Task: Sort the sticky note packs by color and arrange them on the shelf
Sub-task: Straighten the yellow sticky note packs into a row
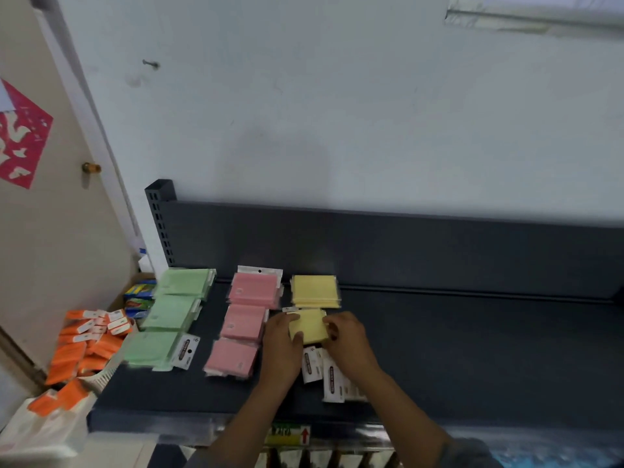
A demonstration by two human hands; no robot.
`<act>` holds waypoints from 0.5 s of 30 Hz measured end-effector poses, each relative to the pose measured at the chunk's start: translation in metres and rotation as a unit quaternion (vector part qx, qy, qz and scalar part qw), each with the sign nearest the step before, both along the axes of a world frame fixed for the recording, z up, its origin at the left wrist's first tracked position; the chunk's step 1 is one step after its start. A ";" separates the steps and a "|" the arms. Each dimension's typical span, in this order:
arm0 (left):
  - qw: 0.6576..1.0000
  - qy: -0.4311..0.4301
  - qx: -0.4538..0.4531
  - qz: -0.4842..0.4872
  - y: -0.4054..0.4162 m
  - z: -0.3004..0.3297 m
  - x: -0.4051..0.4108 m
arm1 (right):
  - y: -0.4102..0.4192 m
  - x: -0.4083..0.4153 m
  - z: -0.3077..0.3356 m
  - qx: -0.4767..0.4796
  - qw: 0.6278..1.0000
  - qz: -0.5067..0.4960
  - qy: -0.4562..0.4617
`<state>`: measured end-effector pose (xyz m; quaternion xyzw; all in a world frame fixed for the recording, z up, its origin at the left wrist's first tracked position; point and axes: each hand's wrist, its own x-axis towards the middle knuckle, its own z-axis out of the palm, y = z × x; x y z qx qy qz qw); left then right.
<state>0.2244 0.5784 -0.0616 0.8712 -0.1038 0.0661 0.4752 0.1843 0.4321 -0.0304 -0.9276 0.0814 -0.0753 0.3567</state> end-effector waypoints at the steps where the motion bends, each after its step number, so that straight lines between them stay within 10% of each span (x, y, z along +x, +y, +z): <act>1: 1.000 -0.005 -0.006 -0.002 0.001 -0.003 0.002 | -0.001 0.001 0.001 0.024 1.000 -0.004 -0.005; 15: 0.998 0.023 -0.058 0.020 -0.006 0.003 0.001 | -0.011 -0.011 0.006 0.228 0.973 0.045 0.014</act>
